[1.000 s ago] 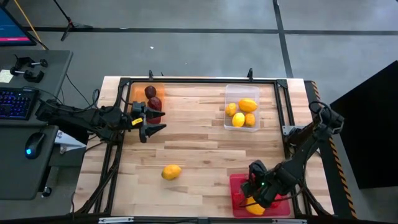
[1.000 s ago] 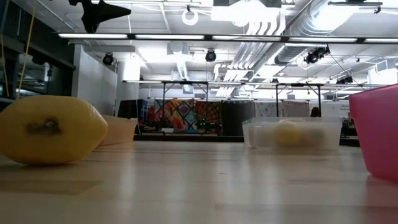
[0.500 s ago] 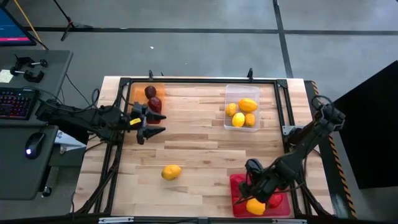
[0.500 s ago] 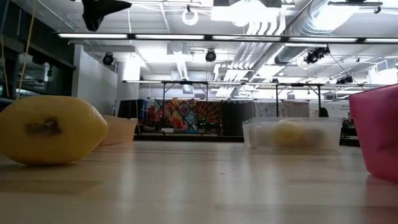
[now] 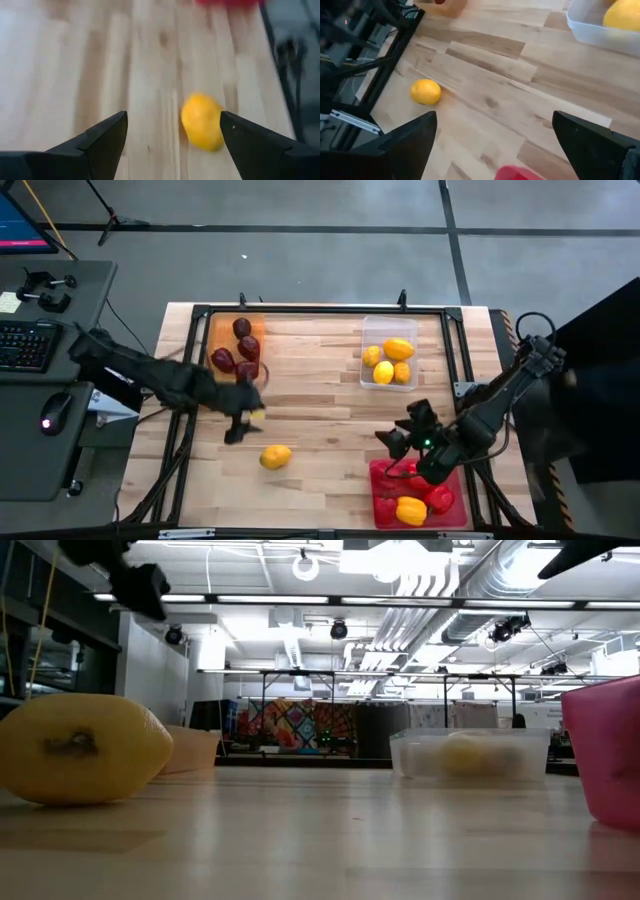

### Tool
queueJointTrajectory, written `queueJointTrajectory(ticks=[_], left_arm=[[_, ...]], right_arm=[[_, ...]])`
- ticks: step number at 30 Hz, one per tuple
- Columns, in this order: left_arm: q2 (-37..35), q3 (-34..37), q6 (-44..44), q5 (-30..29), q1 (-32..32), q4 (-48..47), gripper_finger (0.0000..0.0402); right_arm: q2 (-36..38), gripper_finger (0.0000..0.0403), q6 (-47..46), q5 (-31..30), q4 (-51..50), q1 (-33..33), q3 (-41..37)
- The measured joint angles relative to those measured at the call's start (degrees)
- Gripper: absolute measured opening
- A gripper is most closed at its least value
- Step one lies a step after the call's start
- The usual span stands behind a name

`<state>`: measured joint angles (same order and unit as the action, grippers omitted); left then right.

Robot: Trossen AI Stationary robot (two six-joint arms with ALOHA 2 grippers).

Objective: Sort produce into baskets
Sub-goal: Put the lemon into the white bin

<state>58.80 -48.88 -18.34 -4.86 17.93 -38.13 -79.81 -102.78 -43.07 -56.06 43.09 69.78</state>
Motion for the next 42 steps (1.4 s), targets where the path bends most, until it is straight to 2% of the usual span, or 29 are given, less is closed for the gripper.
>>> queueJointTrajectory(ticks=[5,11,17,24,30,37,42], left_arm=[[5.7,1.5,0.9,-0.5,6.2,2.3,0.0303],[10.1,5.3,-1.9,-2.3,9.7,9.5,0.0303],[14.2,6.5,-5.6,-2.0,11.3,17.1,0.0303],[20.6,6.5,-8.0,-3.0,13.5,18.1,0.0303],[25.3,6.5,-11.6,-7.9,14.6,19.5,0.0303],[31.1,6.5,-13.0,-8.9,14.3,23.5,0.0303],[31.8,6.5,-14.2,-9.0,13.4,28.6,0.0303]], right_arm=[[0.0,0.0385,3.9,2.8,0.2,-1.9,-0.1],[0.0,0.0385,7.0,3.5,-0.6,-3.5,-0.1],[0.0,0.0385,11.4,4.3,-1.9,-5.0,-0.2],[0.0,0.0385,17.6,4.3,-2.5,-5.2,-0.2],[0.0,0.0385,19.4,4.4,-3.2,-5.2,-0.2],[0.0,0.0385,22.2,4.5,-4.5,-5.2,-0.2],[0.0,0.0385,22.3,4.8,-5.2,-5.2,-0.2]])
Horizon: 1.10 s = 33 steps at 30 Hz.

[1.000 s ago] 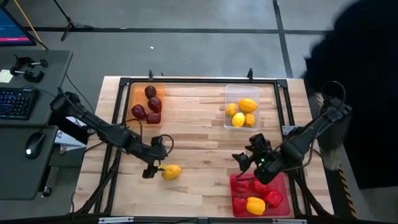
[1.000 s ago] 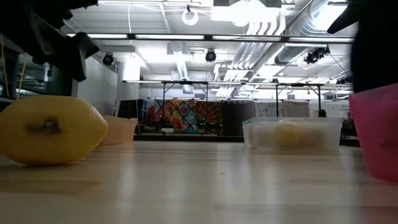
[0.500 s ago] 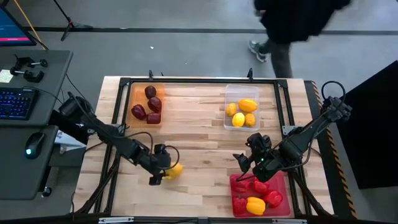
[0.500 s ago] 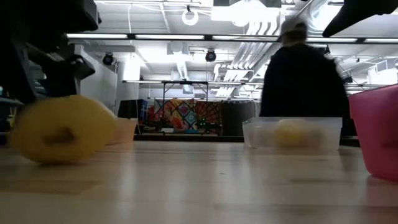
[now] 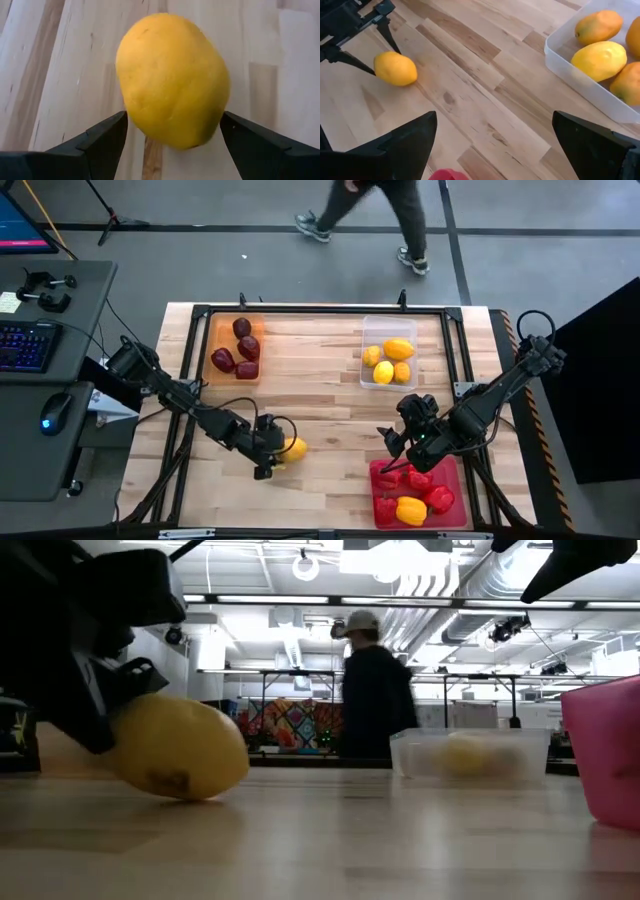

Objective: Sort produce into baskets
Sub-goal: Put the lemon into the white bin

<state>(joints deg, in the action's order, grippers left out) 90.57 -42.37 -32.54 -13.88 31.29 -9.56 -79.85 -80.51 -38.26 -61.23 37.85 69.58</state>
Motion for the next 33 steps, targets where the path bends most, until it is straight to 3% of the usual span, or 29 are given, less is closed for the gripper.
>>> queueJointTrajectory(ticks=[27,33], left_arm=[[-3.4,-0.1,0.9,1.4,-7.1,4.3,0.0303],[-3.4,-0.1,3.5,5.6,-9.0,7.5,0.0303]], right_arm=[[0.0,0.0385,-0.5,0.3,0.2,-0.2,0.0],[0.0,0.0385,-0.6,0.3,0.4,-1.2,0.0]])
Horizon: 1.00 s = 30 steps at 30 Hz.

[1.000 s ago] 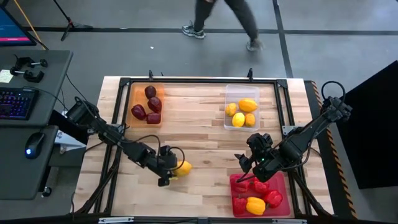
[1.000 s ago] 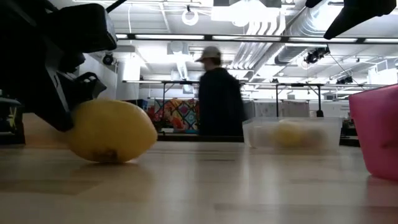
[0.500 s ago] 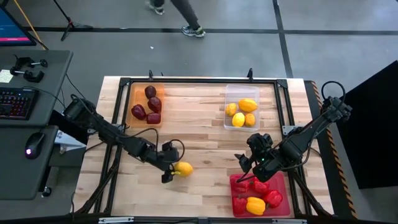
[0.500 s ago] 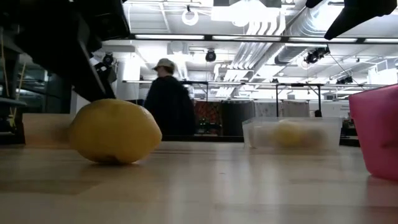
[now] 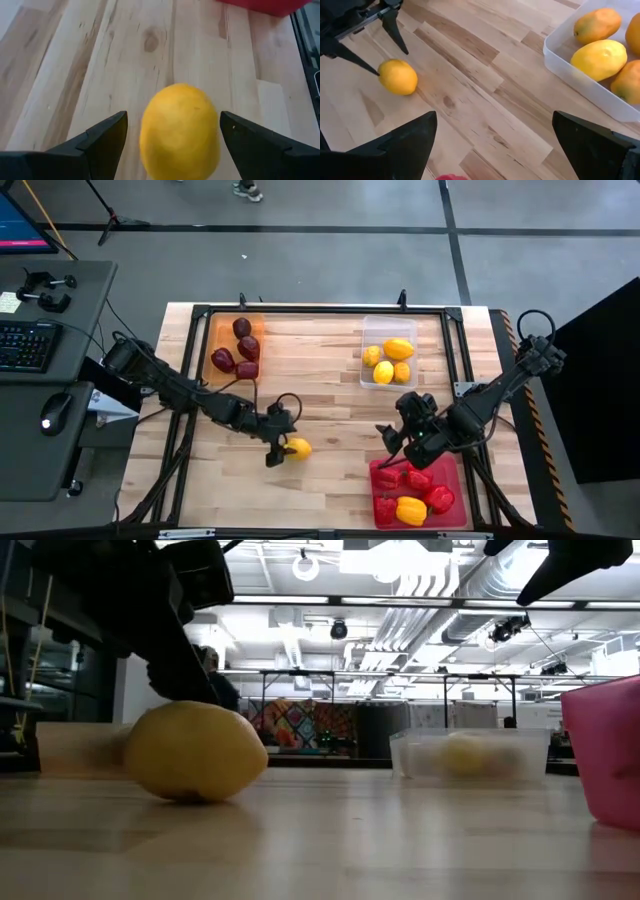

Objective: Sort produce into baskets
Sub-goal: Put the lemon into the white bin

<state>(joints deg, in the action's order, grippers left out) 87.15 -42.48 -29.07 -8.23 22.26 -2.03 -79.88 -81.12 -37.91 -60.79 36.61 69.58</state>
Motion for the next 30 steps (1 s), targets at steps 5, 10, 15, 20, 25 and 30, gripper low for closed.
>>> queueJointTrajectory(ticks=[5,10,15,20,25,30], left_arm=[[0.1,-0.5,2.1,3.0,-1.3,0.0,0.0318],[0.1,-3.1,8.6,5.2,-1.7,-4.1,0.0362],[0.1,-5.1,14.5,5.3,-1.7,-4.0,0.0386],[0.1,-5.3,11.3,5.2,-1.6,-4.6,0.0388],[0.1,-5.3,13.9,5.2,-1.6,-4.6,0.0388],[1.8,-5.3,12.1,5.4,-1.6,-5.5,0.0388]], right_arm=[[0.0,0.0385,0.0,0.0,0.8,-0.9,0.0],[0.0,0.0385,0.1,0.0,0.6,-1.0,0.0],[0.0,0.0385,0.0,0.9,0.7,-1.0,0.0],[0.0,0.0385,0.0,1.4,1.1,-1.0,0.0],[0.0,0.0385,0.1,3.7,1.1,-1.0,0.0],[0.0,0.0385,0.2,3.9,-0.4,-1.0,0.0]])
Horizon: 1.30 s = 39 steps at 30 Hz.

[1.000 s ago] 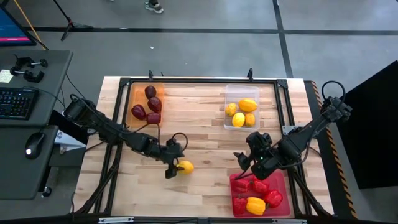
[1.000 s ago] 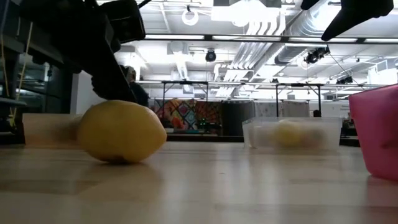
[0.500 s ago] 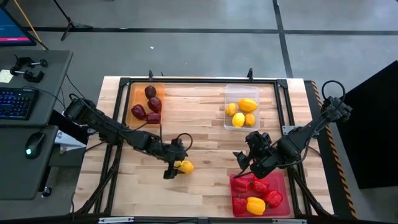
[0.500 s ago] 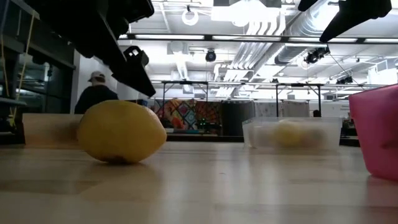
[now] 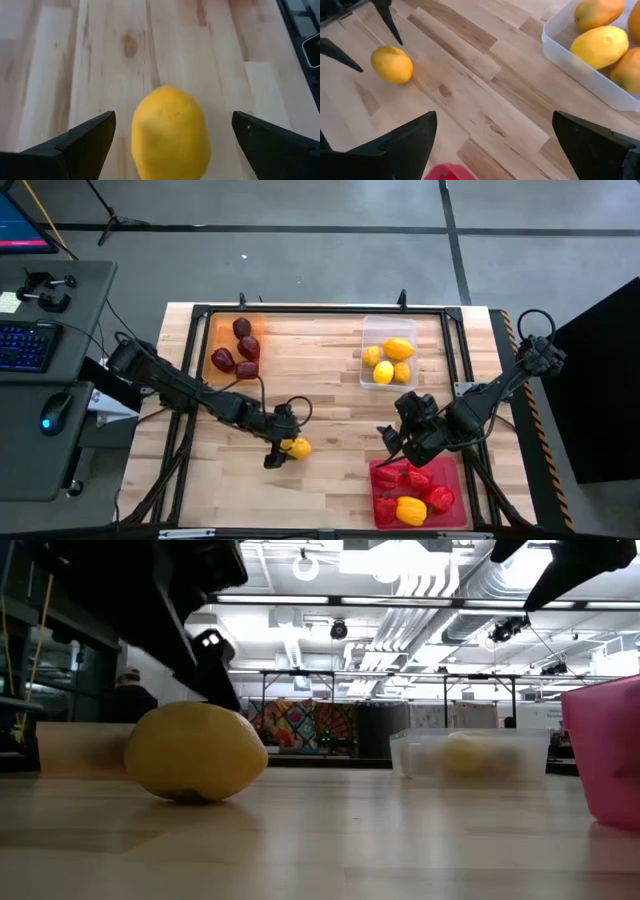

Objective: Sort produce into baskets
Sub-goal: Put the lemon into the white bin

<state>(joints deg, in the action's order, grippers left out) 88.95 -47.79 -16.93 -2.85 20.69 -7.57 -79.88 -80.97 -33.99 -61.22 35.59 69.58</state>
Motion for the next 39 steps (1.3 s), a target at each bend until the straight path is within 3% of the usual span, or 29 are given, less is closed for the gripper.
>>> queueJointTrajectory(ticks=[17,20,25,31,33,39], left_arm=[[10.1,0.0,-5.7,-1.4,0.7,3.2,0.0384],[9.9,0.0,-11.7,-0.9,0.2,4.2,0.0358],[8.1,-1.5,-15.8,-1.7,-1.9,4.4,0.0266],[5.9,-9.3,-9.4,-3.2,-6.7,4.6,0.0262],[5.9,-13.2,-5.5,-5.5,-8.0,4.6,0.0262],[9.0,-24.1,3.8,-7.5,-12.8,4.1,0.0264]], right_arm=[[0.0,0.0385,0.0,-0.3,-5.9,0.0,0.0],[0.0,0.0385,0.0,-0.3,-6.7,0.0,0.0],[0.0,0.0385,0.1,-2.9,-7.5,0.0,0.0],[1.1,0.0385,5.8,-1.9,-9.6,0.8,0.0],[3.1,0.0385,5.0,-5.2,-10.3,2.1,0.0],[9.0,0.0385,1.9,-23.5,-10.9,5.6,0.0]])
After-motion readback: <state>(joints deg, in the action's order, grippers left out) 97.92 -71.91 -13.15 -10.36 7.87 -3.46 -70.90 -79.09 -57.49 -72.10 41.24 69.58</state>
